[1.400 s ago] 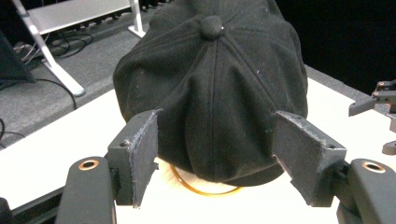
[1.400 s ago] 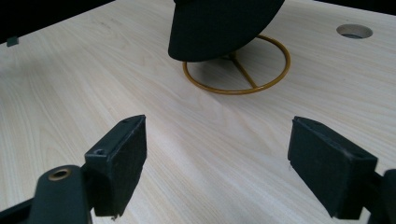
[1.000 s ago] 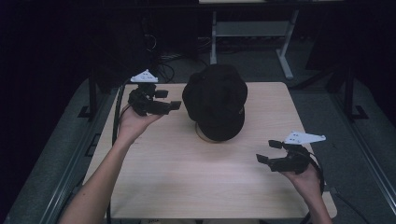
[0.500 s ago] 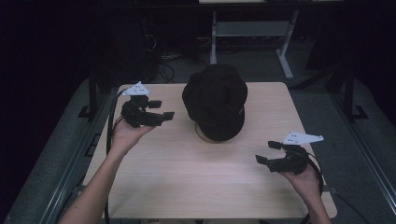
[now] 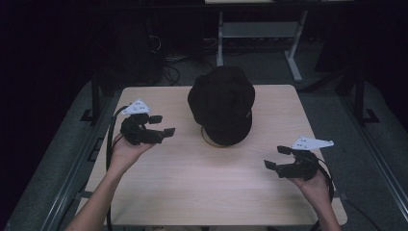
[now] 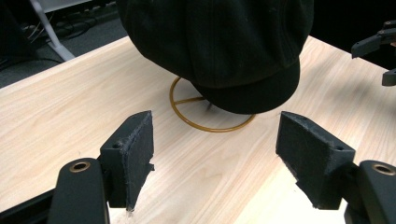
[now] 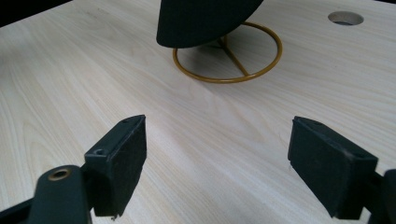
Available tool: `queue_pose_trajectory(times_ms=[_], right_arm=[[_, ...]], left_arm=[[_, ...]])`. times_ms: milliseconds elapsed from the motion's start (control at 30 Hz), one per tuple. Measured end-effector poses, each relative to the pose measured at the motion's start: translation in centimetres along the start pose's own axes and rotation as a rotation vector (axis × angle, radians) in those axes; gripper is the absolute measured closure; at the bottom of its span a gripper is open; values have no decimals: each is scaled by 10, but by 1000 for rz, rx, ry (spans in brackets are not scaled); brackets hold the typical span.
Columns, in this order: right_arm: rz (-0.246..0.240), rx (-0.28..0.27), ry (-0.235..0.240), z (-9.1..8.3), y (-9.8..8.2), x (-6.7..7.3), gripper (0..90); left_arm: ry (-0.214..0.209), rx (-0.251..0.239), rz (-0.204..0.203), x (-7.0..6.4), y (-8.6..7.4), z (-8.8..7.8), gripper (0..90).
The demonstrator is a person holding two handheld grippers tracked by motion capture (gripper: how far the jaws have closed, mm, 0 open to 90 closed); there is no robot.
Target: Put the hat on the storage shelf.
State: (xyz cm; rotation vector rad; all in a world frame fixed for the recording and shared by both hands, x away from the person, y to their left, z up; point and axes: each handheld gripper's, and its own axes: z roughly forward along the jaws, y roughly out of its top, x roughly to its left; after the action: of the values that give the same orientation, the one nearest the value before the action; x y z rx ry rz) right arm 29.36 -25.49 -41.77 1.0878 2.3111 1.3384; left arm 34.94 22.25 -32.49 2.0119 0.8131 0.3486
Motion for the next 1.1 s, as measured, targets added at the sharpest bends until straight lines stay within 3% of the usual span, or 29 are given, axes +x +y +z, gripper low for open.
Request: queue_pose_trajectory(times_ms=[300,400,1100], right_arm=[[-4,14,0,3,-2,1,191],[-4,17,-1,3,-2,1,191],[0,45,3,6,-11,2,191]], left_arm=[[-4,-8,-9,-2,-17,-3,273],[-18,-17,-28,-2,-24,-5,270],[0,-36,-56,-8,-70,-10,249]])
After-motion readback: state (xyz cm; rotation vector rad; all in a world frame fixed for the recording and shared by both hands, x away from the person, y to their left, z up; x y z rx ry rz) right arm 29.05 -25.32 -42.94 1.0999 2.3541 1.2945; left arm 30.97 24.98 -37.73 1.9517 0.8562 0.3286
